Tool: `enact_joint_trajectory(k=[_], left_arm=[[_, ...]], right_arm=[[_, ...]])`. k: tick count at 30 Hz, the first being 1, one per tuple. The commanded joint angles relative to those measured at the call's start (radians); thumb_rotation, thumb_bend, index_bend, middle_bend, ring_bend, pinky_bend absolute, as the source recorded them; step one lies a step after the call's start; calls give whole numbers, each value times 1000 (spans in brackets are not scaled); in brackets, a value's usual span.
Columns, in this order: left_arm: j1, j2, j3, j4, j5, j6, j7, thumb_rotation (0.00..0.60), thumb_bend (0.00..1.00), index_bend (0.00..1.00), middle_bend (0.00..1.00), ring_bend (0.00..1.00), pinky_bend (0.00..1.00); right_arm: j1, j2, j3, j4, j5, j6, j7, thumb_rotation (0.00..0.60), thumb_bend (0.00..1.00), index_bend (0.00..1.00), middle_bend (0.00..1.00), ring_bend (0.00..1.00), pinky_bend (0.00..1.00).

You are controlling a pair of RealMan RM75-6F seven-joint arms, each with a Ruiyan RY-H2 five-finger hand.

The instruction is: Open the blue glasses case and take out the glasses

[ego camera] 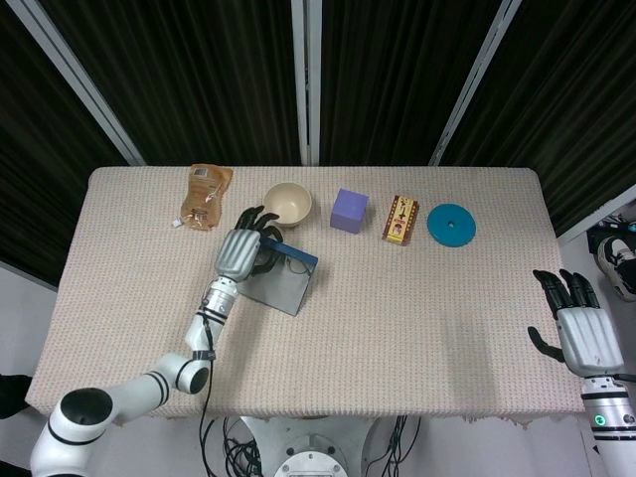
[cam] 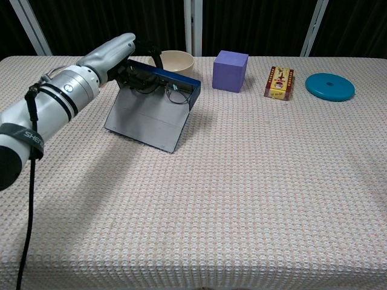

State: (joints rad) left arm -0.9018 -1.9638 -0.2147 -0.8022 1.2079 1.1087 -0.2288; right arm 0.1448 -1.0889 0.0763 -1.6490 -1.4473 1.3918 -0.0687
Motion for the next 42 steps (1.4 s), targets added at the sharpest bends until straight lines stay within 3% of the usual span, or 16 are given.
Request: enact_joint_trajectory(k=[1,9,16,20,23,27,30,36,42], left_arm=[[10,-68,6,119,70,62,-43,600,509,509,173,0,0],[13,-112,16,220,121,73,-72,600,504,482,165,0,0],[14,-103,4,209,123,30,-72,600,502,482,164,0,0],[13,-38,-18,98,70,-92,11,600,494,452,162,0,0],[15,24,-49,-15,-6,-184,134,600,474,340,147,0,0],[25,85,-73,-135,-75,-228,243,600,349,186,114,0,0],[39,128,-74,-219,-87,-216,293,600,303,149,104,0,0],[72,226,-47,-380,-73,-194,354,600,300,152,100,0,0],[121,332,21,-575,-30,-176,392,600,362,364,104,0,0]], right_arm=[[0,1,0,-2,1,0,-1,600,237,45,126,0,8],[1,0,0,-3,1,-3,-1,600,236,44,125,0,8],[1,1,0,-3,1,-3,0,600,236,44,126,0,8],[1,1,0,-3,0,-2,1,600,236,44,126,0,8],[1,1,0,-3,-2,-2,2,600,236,45,126,0,8],[1,2,0,-2,-1,-2,3,600,237,44,126,0,8],[2,1,1,-1,0,-3,3,600,236,45,125,0,8],[6,-1,1,-1,-6,-5,3,600,237,44,125,0,8],[9,-2,1,-1,-7,-7,0,600,237,44,126,0,8]])
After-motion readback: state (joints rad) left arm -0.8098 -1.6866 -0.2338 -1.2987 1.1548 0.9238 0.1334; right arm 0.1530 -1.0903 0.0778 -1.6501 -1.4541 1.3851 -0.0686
